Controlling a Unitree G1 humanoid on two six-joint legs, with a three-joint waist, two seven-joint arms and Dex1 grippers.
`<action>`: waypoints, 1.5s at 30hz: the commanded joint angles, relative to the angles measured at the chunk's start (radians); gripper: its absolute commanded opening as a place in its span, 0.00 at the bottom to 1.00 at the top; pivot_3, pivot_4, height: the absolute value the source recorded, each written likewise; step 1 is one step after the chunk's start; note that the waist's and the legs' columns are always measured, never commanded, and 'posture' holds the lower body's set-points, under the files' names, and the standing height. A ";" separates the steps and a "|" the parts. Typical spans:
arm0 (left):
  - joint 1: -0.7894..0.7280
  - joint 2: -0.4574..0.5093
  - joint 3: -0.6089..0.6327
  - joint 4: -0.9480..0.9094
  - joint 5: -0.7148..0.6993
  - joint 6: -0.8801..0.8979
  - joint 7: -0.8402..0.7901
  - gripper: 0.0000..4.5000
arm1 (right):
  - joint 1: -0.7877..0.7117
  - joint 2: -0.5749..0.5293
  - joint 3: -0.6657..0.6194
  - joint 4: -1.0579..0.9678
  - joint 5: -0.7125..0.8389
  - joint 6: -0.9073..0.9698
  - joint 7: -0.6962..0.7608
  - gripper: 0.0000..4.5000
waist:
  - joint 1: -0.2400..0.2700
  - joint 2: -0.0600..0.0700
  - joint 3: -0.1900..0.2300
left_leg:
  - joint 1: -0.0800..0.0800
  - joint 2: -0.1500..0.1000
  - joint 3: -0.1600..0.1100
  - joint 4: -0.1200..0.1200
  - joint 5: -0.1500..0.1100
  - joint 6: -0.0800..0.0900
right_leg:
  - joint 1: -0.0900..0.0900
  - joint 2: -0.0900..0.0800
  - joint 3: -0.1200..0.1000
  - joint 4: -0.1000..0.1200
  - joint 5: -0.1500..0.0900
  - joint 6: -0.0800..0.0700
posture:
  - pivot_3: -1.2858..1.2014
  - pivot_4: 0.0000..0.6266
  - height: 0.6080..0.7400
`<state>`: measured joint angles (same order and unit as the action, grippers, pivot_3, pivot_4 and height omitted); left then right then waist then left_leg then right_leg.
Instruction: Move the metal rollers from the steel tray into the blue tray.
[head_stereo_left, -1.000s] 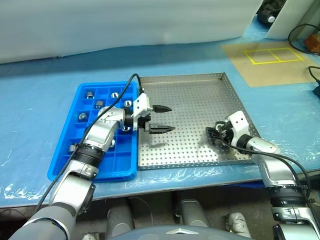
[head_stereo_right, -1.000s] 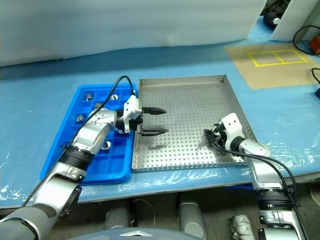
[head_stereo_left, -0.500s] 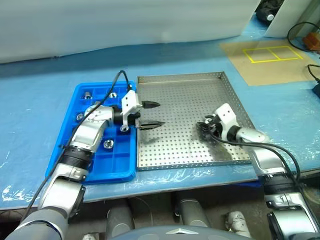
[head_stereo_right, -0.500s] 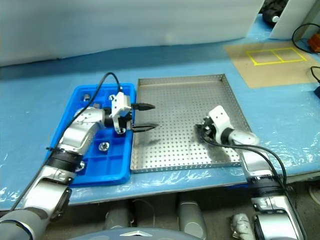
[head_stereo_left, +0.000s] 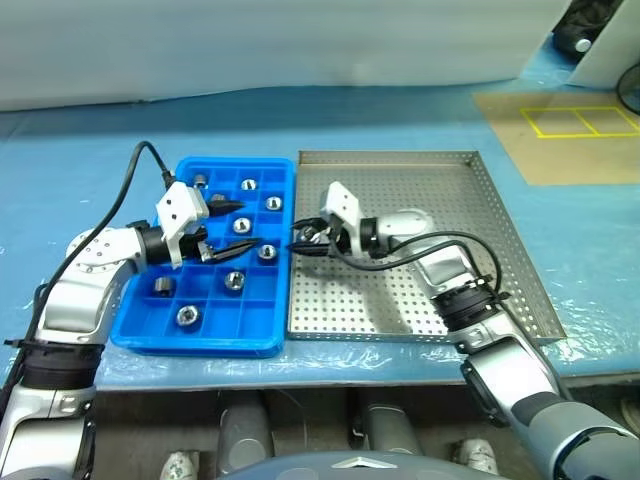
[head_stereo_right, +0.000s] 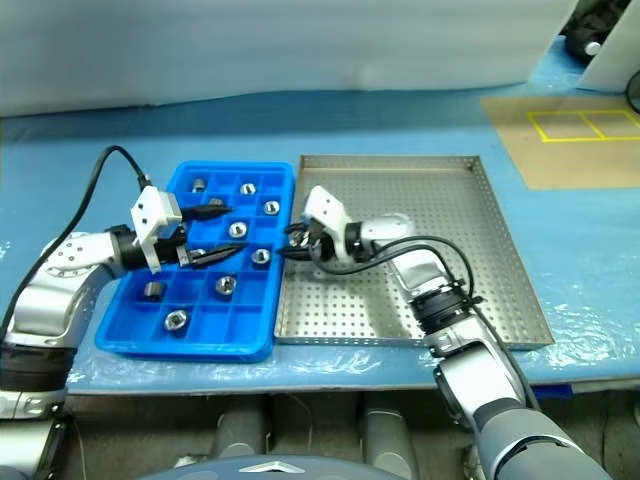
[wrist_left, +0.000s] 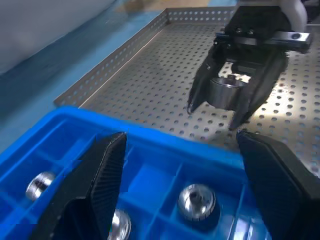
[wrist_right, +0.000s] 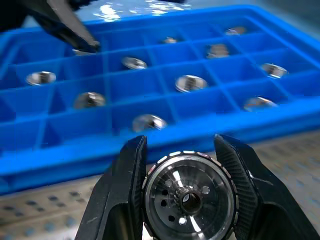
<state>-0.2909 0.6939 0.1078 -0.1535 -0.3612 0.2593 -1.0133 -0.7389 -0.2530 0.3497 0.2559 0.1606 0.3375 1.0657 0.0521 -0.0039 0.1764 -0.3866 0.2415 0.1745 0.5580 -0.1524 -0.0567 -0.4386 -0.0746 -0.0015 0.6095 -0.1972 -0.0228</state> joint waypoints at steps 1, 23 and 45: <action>0.079 0.033 0.086 -0.147 -0.048 0.051 0.047 0.83 | -0.039 0.041 0.035 0.003 0.012 -0.052 0.069 0.38 | 0.017 0.000 0.000 | 0.000 0.000 0.000 0.000 0.000 0.000 | 0.000 0.000 0.000 0.000 0.000 0.000 | 0.58 0.24 1.00; 0.493 0.089 0.370 -0.472 -0.173 0.211 0.146 0.83 | -0.045 0.093 0.161 0.064 0.018 0.012 0.355 0.38 | 0.106 -0.001 0.000 | 0.001 0.000 -0.003 -0.010 0.002 -0.004 | -0.001 0.000 -0.003 -0.002 -0.001 0.000 | 0.66 0.24 1.00; 0.325 0.127 0.231 -0.346 -0.154 0.171 0.101 0.83 | -0.030 0.039 0.113 0.059 -0.010 -0.008 0.304 0.72 | 0.098 -0.002 -0.001 | 0.002 0.000 -0.003 -0.010 0.004 -0.007 | -0.001 0.001 -0.002 0.000 -0.001 -0.001 | 0.60 0.24 1.00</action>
<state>0.0519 0.8051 0.3454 -0.5062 -0.5221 0.4588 -0.9002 -0.7720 -0.2055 0.4930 0.3386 0.1426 0.3478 1.3792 0.1505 -0.0055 0.1758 -0.3847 0.2412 0.1714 0.5478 -0.1483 -0.0633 -0.4397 -0.0740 -0.0041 0.6091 -0.1985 -0.0237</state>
